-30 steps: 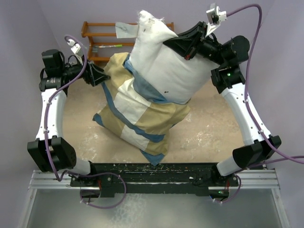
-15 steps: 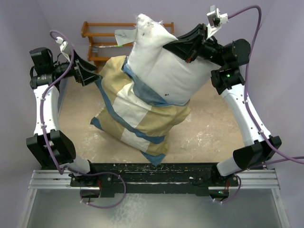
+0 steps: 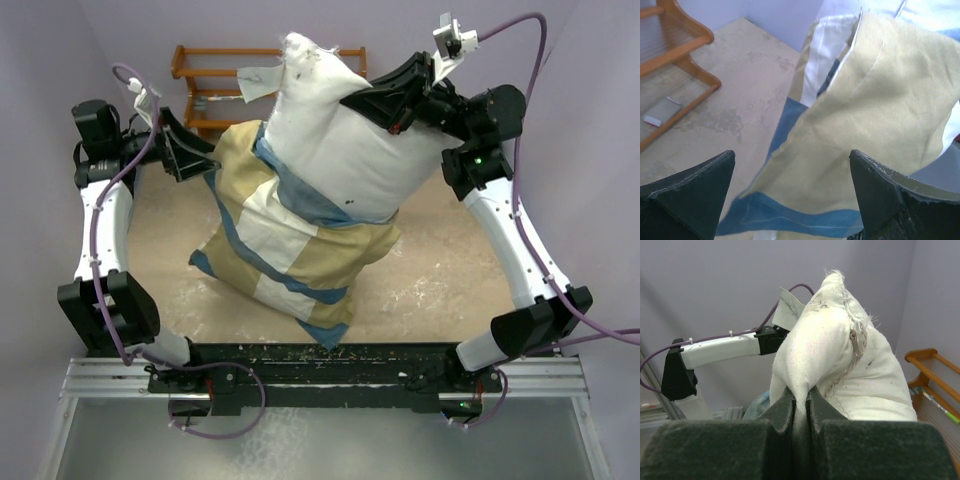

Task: Remove the pillowcase from the pillow
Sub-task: Remove the pillow from the pillowcase.

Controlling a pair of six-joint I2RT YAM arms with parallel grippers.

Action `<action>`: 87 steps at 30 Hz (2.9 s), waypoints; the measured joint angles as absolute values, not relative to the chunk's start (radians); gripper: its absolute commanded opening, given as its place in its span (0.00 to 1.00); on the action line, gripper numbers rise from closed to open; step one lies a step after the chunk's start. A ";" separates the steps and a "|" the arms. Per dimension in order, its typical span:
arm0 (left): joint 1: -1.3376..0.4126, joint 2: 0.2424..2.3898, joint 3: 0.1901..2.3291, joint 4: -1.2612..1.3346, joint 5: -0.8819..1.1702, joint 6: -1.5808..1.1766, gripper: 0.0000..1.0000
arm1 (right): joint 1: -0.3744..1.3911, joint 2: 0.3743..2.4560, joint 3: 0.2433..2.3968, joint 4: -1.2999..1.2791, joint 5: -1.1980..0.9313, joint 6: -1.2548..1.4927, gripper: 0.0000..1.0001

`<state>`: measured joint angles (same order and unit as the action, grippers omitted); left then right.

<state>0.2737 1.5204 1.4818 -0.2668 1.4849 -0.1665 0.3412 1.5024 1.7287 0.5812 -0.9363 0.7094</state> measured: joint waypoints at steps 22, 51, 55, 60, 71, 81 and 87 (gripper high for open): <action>0.317 1.472 1.229 0.303 1.550 -0.646 0.00 | 0.348 1.459 1.740 0.418 -0.812 0.612 0.00; 0.541 1.349 0.828 -0.635 0.562 0.936 0.98 | 0.102 1.439 1.737 0.337 -0.662 0.790 0.00; 0.581 1.350 1.071 -0.944 0.651 1.044 1.00 | 0.058 1.445 1.778 0.434 -0.619 0.809 0.00; 0.544 1.430 1.714 -1.307 0.952 1.071 1.00 | 0.194 1.499 1.891 0.428 -0.651 0.722 0.00; 0.216 1.280 1.622 -0.204 1.385 -0.185 1.00 | 0.469 1.639 1.943 0.278 -0.710 0.513 0.00; -0.052 1.396 1.754 -0.316 1.175 -0.057 1.00 | 0.554 1.789 2.197 0.216 -0.689 0.495 0.00; -0.046 1.395 1.772 -0.302 1.126 -0.039 1.00 | 0.585 1.835 2.275 0.207 -0.666 0.496 0.00</action>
<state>-0.0463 1.3949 1.7718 -0.3023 1.1255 -0.0391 0.5854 1.8355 2.2745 0.2066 -0.6662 0.4965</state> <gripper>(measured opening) 0.994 0.042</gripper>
